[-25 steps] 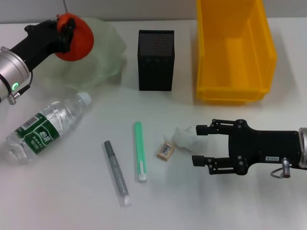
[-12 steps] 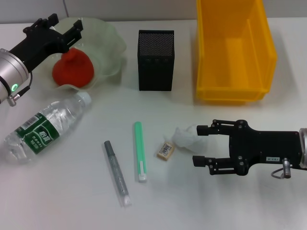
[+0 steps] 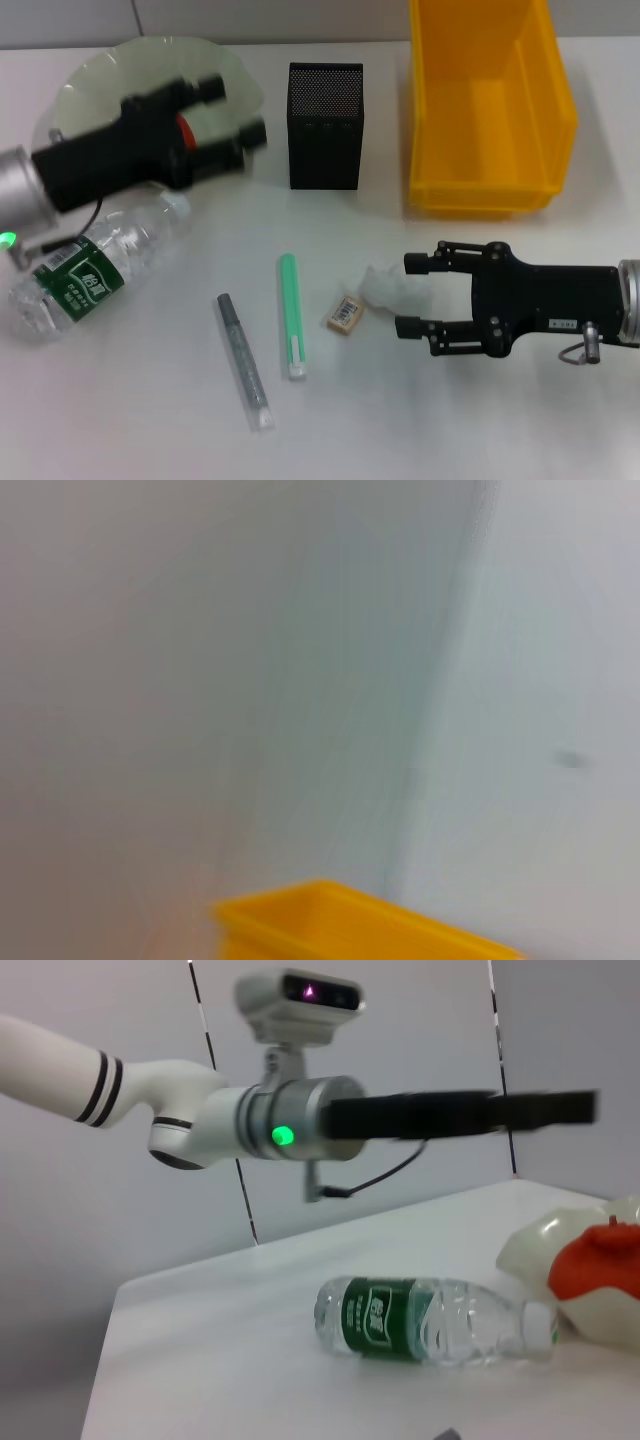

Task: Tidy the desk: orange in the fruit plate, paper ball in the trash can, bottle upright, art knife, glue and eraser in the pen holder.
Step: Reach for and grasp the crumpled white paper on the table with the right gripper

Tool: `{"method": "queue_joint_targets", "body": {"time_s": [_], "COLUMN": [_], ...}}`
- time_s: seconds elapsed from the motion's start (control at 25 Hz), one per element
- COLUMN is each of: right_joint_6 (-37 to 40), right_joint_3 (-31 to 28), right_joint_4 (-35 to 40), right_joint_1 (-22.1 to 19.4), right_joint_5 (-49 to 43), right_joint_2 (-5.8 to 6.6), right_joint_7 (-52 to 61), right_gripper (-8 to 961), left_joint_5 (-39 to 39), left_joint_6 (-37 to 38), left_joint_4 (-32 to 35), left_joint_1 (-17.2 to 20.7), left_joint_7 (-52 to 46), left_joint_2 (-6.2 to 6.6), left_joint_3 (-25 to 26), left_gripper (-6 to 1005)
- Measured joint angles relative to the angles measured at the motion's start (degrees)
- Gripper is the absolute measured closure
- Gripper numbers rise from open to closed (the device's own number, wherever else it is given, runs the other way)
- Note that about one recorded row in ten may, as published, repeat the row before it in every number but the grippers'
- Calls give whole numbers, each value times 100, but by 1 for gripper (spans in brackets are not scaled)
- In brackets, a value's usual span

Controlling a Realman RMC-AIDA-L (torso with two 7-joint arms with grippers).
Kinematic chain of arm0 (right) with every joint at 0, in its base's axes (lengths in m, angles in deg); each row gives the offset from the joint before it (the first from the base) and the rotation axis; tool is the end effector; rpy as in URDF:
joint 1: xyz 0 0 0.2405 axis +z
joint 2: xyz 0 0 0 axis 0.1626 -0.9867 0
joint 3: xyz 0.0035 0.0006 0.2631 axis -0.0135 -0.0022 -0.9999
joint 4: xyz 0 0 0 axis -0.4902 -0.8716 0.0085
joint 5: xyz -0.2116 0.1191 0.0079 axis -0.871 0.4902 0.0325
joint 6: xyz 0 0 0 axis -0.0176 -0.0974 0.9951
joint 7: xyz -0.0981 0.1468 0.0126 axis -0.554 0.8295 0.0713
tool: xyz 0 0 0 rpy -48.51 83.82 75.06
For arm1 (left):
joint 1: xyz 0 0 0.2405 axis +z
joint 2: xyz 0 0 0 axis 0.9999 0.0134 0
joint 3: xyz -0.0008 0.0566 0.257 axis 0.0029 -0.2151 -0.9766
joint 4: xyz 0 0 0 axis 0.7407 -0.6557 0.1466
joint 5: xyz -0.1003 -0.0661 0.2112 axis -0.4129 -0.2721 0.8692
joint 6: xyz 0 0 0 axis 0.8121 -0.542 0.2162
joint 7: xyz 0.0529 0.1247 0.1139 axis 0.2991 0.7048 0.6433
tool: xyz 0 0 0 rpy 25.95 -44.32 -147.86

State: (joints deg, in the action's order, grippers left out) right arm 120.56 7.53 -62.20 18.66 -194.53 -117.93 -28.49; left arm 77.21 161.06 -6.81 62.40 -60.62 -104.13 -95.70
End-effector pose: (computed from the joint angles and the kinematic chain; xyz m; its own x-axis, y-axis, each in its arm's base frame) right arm 0.2788 0.3178 -0.0742 0.8219 -0.2071 -0.5307 -0.2762 -0.9596 -0.0532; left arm -0.2608 0.3788 -0.0209 0.6829 0.1735 0.7096 0.4553 -0.8607 -0.2278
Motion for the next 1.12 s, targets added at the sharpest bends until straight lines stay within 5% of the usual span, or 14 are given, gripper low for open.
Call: {"method": "queue_joint_targets", "body": {"time_s": [0.16, 0.2, 0.44, 0.76, 1.0, 1.12], "right_joint_6": [93, 148, 264, 782, 1167, 1095], "right_joint_3": [-21, -35, -1, 331, 366, 387], "right_joint_4": [29, 81, 312, 1788, 2729, 3069], "right_joint_1": [17, 52, 212, 470, 1118, 1552], "right_joint_5": [162, 174, 159, -390, -1408, -2129], "right_joint_2": [31, 57, 122, 162, 174, 70], "right_joint_7": [116, 280, 759, 2223, 3311, 3692], "right_gripper": [192, 192, 192, 192, 192, 193], "left_joint_5": [303, 658, 992, 1018, 1044, 1044], "left_joint_6": [550, 981, 1173, 1197, 1199, 1182], "left_joint_4": [135, 62, -34, -44, -42, -63], "left_joint_1": [177, 301, 557, 856, 859, 860], "left_joint_7": [-115, -101, 261, 893, 897, 898], "left_joint_2": [99, 231, 290, 226, 223, 221], "left_joint_3": [-70, -53, -27, -49, -48, -34], "left_gripper": [144, 144, 144, 145, 145, 145]}}
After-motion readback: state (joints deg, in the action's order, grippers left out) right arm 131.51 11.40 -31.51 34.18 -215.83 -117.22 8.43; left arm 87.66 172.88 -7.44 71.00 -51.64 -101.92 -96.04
